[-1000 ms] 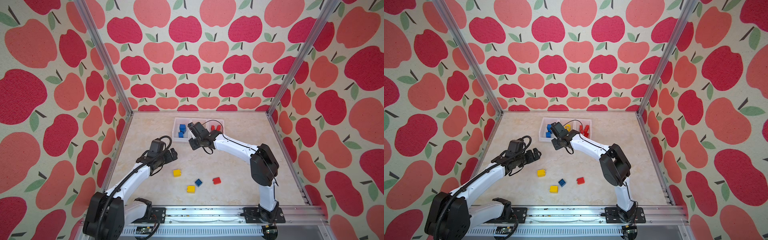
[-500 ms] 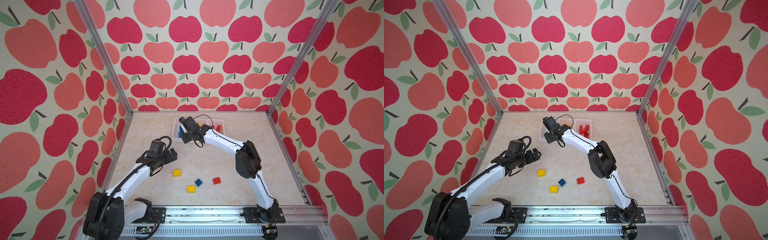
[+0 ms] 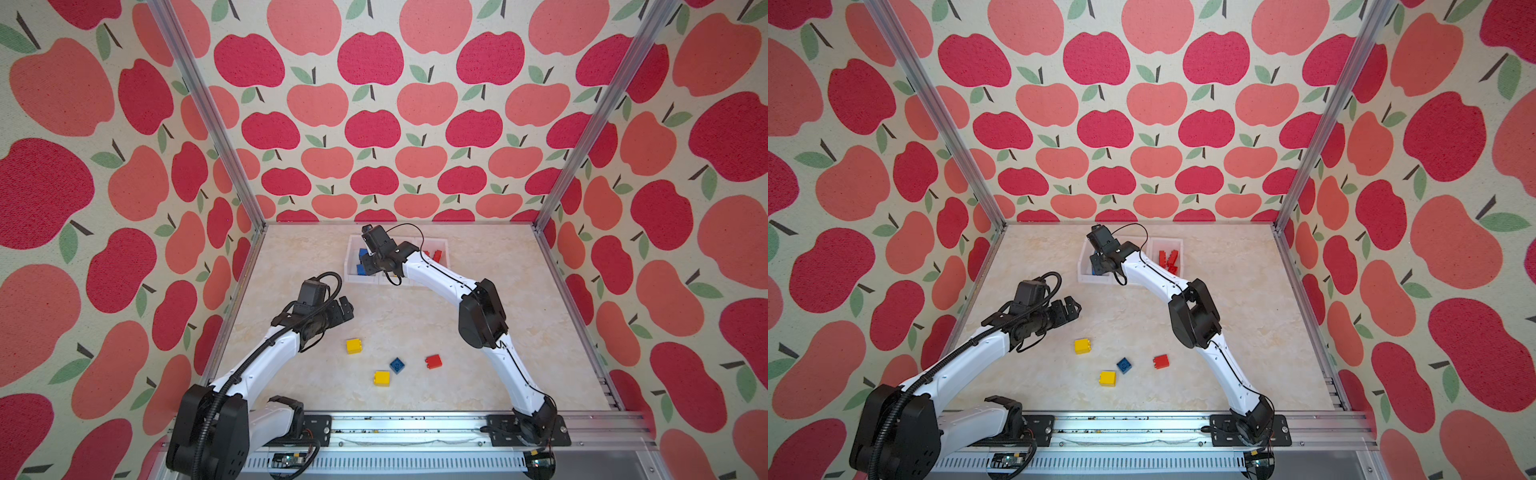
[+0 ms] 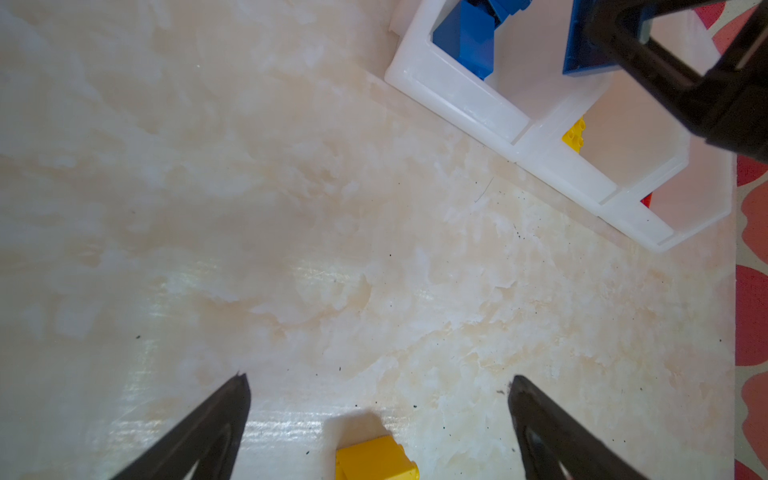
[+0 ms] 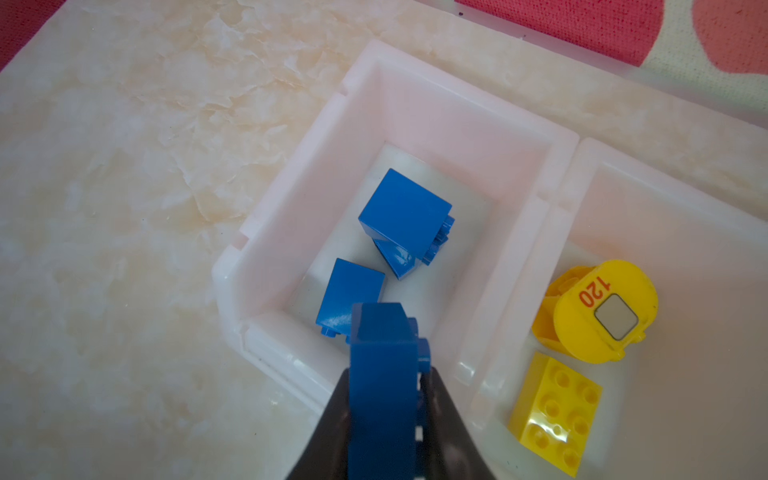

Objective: Sort the legos into containers by color
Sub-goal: 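Carry the blue brick over the blue compartment and release it, then lower the left gripper onto the yellow square brick while the right withdraws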

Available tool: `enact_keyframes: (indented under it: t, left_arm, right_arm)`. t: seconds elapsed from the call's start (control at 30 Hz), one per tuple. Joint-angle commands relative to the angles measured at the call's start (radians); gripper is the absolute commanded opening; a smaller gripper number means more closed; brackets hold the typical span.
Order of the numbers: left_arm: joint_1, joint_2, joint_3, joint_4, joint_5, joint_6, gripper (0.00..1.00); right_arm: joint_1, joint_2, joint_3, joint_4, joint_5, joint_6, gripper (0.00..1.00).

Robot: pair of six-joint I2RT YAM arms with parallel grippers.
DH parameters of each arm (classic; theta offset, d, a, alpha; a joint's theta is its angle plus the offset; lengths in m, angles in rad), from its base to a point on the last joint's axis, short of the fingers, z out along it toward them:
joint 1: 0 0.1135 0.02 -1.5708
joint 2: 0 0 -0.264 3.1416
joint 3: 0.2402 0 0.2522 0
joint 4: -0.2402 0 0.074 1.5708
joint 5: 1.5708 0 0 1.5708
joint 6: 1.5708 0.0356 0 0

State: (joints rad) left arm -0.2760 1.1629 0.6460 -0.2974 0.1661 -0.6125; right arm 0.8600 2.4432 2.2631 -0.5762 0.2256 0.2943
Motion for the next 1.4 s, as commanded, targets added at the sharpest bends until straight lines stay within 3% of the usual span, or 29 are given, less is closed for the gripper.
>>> enact_keyframes:
  t: [0.0, 0.13, 0.2, 0.7, 1.37]
  left_arm:
    - [0.007, -0.004, -0.008, -0.013, -0.009, 0.003, 0.99]
    - [0.008, 0.003, -0.003, -0.013, -0.008, 0.003, 0.99]
    - [0.006, 0.004, -0.002, -0.013, -0.008, 0.003, 0.99]
    - [0.008, 0.004, 0.007, -0.017, -0.005, 0.006, 0.99]
    - [-0.049, 0.010, 0.048, -0.119, -0.038, -0.004, 0.99]
  right_arm:
    - [-0.010, 0.044, 0.070, -0.030, 0.024, 0.028, 0.12]
    - [-0.013, 0.071, 0.113, -0.044, 0.018, 0.024, 0.38]
    - [-0.013, 0.068, 0.112, -0.039, 0.012, 0.025, 0.45]
    - [-0.003, -0.011, 0.052, -0.009, -0.003, 0.025, 0.51]
    - [0.039, -0.388, -0.468, 0.098, -0.071, 0.103, 0.69]
